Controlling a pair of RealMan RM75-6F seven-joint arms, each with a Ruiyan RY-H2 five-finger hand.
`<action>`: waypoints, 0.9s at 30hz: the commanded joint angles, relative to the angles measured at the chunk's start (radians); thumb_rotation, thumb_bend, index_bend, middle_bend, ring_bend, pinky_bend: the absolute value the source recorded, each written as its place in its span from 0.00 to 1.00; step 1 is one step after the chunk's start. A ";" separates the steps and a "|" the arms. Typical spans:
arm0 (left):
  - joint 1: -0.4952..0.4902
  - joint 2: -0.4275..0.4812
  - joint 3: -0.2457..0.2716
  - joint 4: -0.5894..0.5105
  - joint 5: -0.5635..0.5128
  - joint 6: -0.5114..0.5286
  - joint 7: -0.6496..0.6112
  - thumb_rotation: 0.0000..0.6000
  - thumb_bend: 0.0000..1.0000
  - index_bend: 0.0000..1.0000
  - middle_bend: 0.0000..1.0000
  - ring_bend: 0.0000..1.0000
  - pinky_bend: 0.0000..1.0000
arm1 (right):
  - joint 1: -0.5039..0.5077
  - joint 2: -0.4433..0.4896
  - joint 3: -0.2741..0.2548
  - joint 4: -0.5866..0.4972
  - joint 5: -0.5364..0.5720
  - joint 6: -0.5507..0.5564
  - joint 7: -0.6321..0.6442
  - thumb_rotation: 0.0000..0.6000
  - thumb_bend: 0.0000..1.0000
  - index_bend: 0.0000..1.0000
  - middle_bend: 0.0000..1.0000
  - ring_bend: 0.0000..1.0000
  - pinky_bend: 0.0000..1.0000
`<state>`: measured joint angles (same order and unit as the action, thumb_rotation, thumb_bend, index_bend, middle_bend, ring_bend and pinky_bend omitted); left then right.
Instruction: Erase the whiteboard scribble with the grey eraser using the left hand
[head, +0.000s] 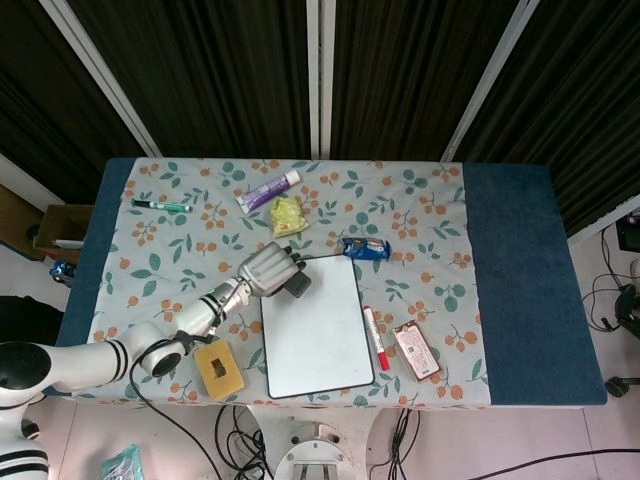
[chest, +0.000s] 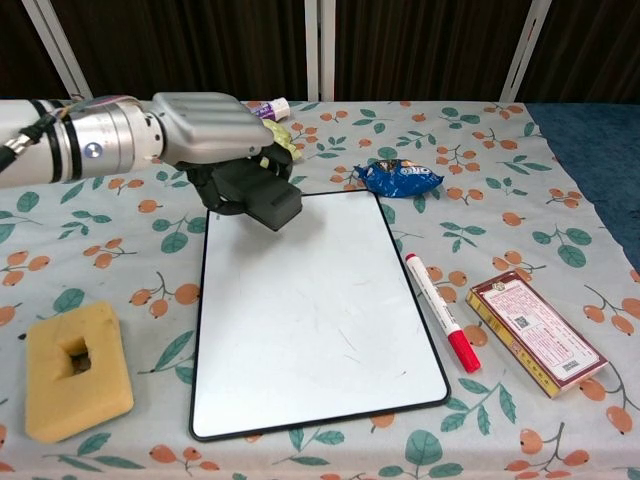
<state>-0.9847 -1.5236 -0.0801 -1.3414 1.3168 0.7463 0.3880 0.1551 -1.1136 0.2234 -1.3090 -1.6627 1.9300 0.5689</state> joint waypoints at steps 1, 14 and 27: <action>0.036 0.044 0.016 -0.017 0.004 0.032 -0.034 1.00 0.45 0.69 0.64 0.48 0.61 | 0.001 -0.001 -0.002 -0.002 -0.003 -0.002 -0.006 1.00 0.54 0.00 0.00 0.00 0.00; 0.155 0.085 0.069 0.149 0.004 0.071 -0.208 1.00 0.45 0.68 0.63 0.48 0.62 | 0.003 0.003 -0.008 -0.026 -0.019 0.000 -0.033 1.00 0.54 0.00 0.00 0.00 0.00; 0.196 0.027 0.140 0.328 0.195 0.156 -0.406 1.00 0.22 0.37 0.37 0.35 0.49 | 0.000 0.010 -0.011 -0.040 -0.025 0.004 -0.042 1.00 0.54 0.00 0.00 0.00 0.00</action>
<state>-0.7940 -1.4874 0.0524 -1.0260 1.5031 0.8943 -0.0090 0.1547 -1.1031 0.2122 -1.3486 -1.6878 1.9341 0.5266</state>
